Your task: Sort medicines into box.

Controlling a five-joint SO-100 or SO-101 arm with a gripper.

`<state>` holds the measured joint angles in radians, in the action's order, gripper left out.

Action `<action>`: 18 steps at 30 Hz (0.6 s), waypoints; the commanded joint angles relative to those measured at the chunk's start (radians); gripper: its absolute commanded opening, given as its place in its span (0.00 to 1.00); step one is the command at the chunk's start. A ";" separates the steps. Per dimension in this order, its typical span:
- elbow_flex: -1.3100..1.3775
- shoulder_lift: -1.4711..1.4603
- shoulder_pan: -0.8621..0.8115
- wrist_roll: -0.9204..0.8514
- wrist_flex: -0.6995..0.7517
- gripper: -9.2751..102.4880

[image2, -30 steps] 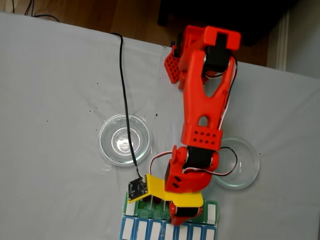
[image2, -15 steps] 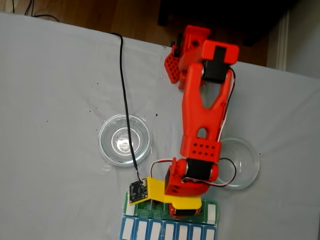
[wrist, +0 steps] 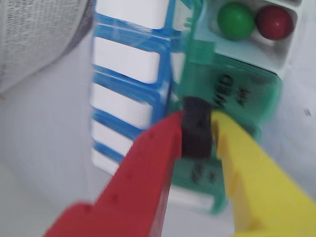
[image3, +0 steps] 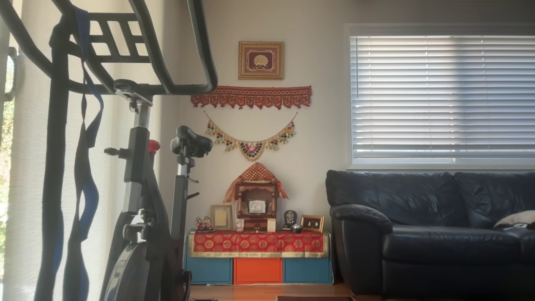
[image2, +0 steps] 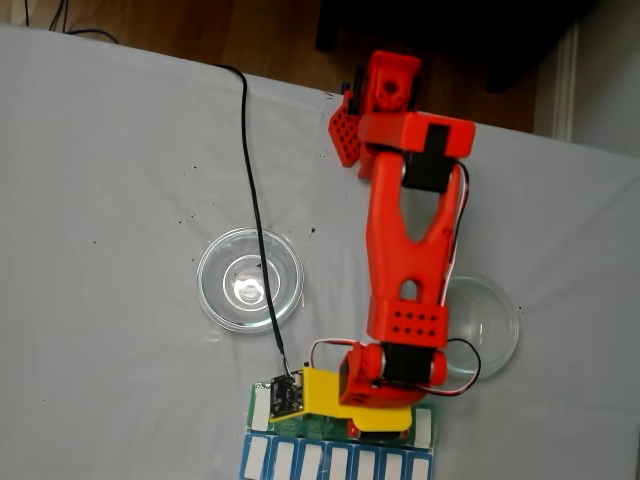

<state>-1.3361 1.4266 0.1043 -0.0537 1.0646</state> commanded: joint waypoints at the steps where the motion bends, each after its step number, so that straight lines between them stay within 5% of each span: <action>1: 0.072 -0.040 0.017 0.002 0.074 0.09; 18: 0.080 0.058 -0.023 -0.032 0.091 0.09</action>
<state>-1.2625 1.4097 0.0905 -0.0644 1.1658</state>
